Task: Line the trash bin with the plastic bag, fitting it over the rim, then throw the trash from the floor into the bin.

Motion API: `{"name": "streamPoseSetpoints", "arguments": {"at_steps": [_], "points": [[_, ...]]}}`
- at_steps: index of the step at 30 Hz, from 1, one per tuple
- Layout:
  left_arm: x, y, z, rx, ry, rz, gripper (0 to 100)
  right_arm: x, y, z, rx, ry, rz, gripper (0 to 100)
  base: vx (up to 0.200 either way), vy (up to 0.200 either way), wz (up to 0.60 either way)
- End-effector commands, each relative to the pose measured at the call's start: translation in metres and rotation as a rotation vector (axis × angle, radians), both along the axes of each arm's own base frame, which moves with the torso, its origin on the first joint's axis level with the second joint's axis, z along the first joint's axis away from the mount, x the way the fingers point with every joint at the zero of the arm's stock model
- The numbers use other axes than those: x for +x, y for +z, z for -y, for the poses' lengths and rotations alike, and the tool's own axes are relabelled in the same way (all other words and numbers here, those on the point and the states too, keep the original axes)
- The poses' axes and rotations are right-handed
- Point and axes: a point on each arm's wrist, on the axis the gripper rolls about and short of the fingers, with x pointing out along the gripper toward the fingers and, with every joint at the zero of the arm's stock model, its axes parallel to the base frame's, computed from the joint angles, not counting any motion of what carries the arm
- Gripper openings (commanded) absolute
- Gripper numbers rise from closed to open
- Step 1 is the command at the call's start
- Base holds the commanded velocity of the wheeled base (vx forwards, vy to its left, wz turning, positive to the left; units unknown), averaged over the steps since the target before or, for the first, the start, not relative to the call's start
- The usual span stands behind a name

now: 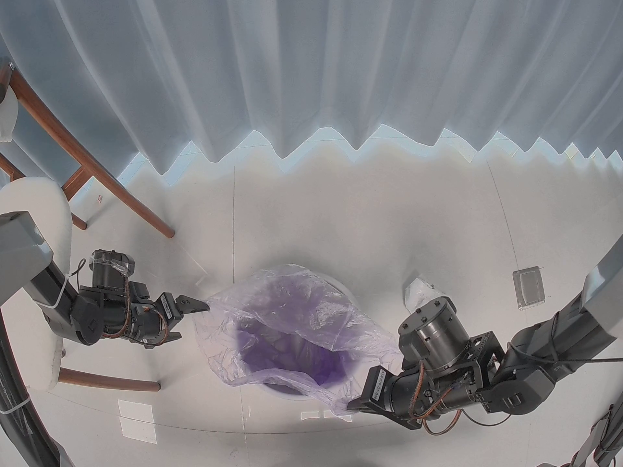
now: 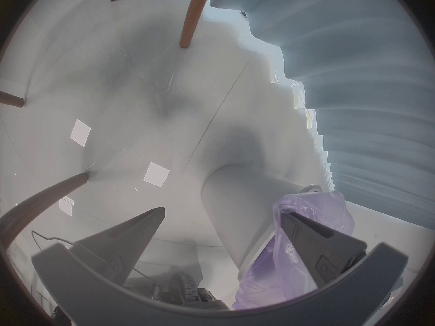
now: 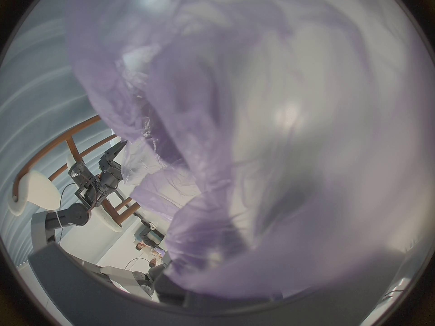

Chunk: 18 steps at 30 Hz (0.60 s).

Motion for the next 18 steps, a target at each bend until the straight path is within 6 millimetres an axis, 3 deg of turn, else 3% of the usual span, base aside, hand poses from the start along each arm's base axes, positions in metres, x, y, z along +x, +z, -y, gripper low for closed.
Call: {"name": "streamPoseSetpoints", "arguments": {"at_steps": [1,12,18], "points": [[-0.004,-0.001,0.002,0.007,-0.012,-0.013,100,-0.004,-0.017,0.003,-0.032,0.003,-0.027,0,0.0,0.0,0.0],[-0.007,-0.006,0.002,0.032,-0.035,-0.016,100,-0.016,-0.024,0.005,-0.042,0.028,-0.029,0,0.0,0.0,0.0],[-0.011,-0.016,0.003,0.065,-0.072,-0.03,100,-0.034,-0.039,0.005,-0.102,0.087,0.044,0,0.0,0.0,0.0]]}}
